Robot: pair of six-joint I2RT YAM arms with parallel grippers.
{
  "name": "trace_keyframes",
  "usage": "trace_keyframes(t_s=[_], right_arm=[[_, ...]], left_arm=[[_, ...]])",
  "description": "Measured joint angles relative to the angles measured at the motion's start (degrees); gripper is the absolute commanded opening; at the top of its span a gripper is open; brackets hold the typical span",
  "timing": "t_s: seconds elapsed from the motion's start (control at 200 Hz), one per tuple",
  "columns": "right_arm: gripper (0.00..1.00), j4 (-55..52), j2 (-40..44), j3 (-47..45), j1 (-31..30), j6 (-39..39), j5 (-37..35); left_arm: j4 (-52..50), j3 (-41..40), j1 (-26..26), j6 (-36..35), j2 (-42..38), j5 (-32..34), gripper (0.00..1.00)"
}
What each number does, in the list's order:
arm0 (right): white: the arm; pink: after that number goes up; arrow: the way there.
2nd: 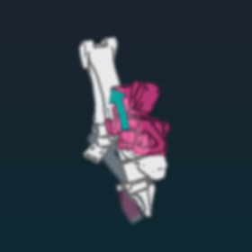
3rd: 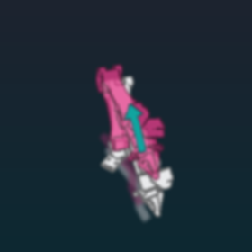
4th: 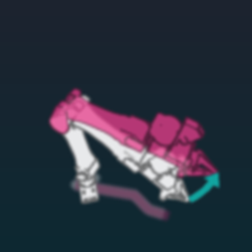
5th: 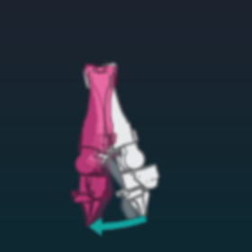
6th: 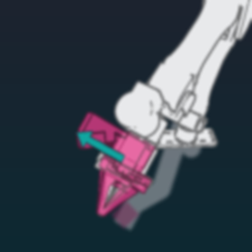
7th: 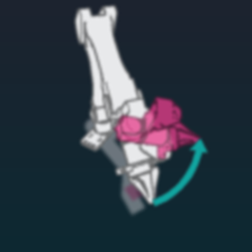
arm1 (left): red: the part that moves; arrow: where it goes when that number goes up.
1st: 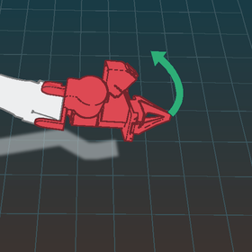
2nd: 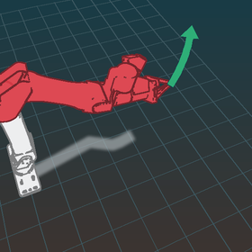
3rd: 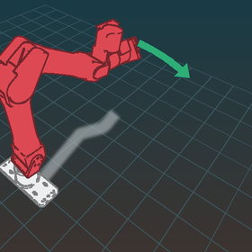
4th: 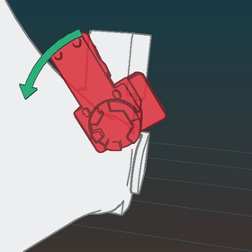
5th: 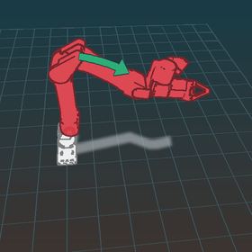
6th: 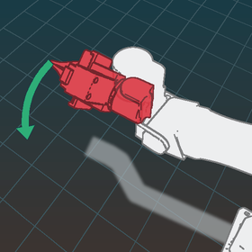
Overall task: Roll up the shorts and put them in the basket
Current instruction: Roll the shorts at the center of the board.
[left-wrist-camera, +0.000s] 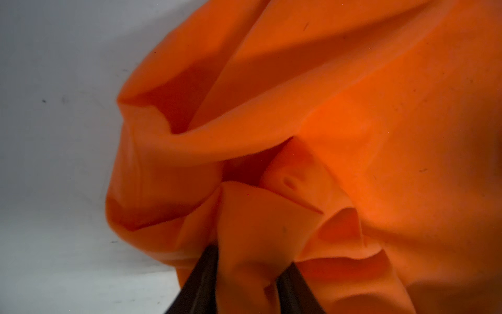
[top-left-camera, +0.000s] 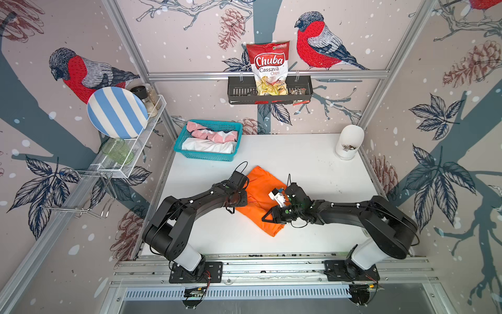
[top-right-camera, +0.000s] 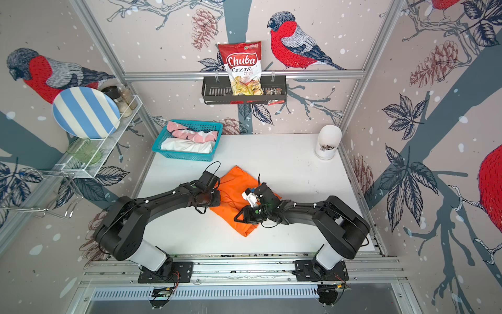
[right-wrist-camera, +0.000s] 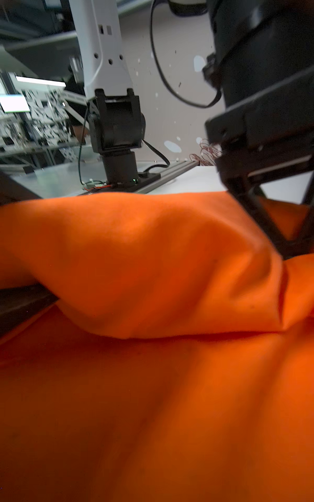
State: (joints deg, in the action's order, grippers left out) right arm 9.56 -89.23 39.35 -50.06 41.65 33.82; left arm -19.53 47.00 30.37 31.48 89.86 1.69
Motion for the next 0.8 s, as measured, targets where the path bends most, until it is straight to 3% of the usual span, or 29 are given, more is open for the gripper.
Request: trace_keyframes(t_s=[0.1,0.32,0.445,0.575,0.8], right_arm=[[0.51,-11.4,2.1,6.5,-3.6,-5.4,-10.1],[0.69,-34.3,-2.0,23.4,-18.8,-13.7,-46.8],[0.84,-41.9,-6.1,29.3,-25.7,-16.7,-62.7],[0.91,-44.5,-11.2,33.5,-32.4,-21.2,-70.7],[0.92,-43.9,-19.5,33.4,-36.1,-25.4,-72.8]], left_arm=[[0.7,-0.7,0.0,0.0,-0.5,0.2,0.31],[1.2,-1.1,0.0,0.0,-0.7,0.1,0.3],[1.3,-1.2,0.0,-0.1,-0.5,0.0,0.3],[1.3,-1.2,0.0,-0.3,-0.3,-0.1,0.3],[1.3,-1.2,0.0,-0.4,-0.3,-0.1,0.31]])
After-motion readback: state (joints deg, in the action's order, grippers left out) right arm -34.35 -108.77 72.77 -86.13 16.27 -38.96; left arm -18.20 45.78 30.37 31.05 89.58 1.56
